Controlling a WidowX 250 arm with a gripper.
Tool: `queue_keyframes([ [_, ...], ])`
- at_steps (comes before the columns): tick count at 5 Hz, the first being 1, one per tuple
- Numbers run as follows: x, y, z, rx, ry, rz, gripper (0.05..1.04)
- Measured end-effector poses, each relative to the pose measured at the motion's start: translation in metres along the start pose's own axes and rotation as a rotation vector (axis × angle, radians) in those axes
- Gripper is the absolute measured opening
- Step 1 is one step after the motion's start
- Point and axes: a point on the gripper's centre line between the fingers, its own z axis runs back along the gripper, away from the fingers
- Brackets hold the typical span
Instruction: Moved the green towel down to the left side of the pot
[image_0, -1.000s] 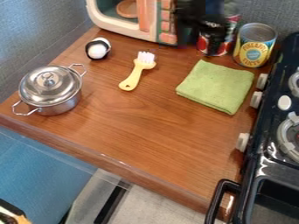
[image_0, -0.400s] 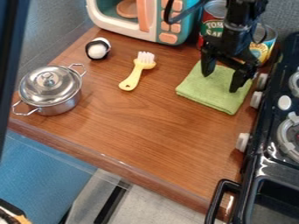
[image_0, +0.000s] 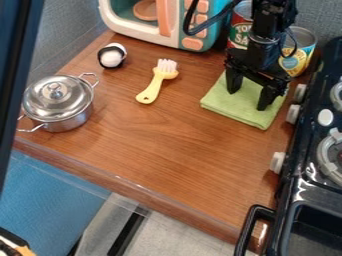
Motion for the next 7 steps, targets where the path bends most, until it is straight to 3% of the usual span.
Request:
queue_keyframes([
  [1,-0.015,0.0,-0.001,0.011,0.014,-0.008,1.0],
  [3,-0.074,-0.005,0.006,-0.021,0.026,-0.03,1.0],
  [5,-0.131,-0.021,0.012,-0.082,0.029,-0.071,1.0],
  [6,-0.149,-0.025,0.014,-0.1,0.042,-0.086,1.0],
  [7,-0.151,-0.026,0.015,-0.107,0.051,-0.089,1.0],
])
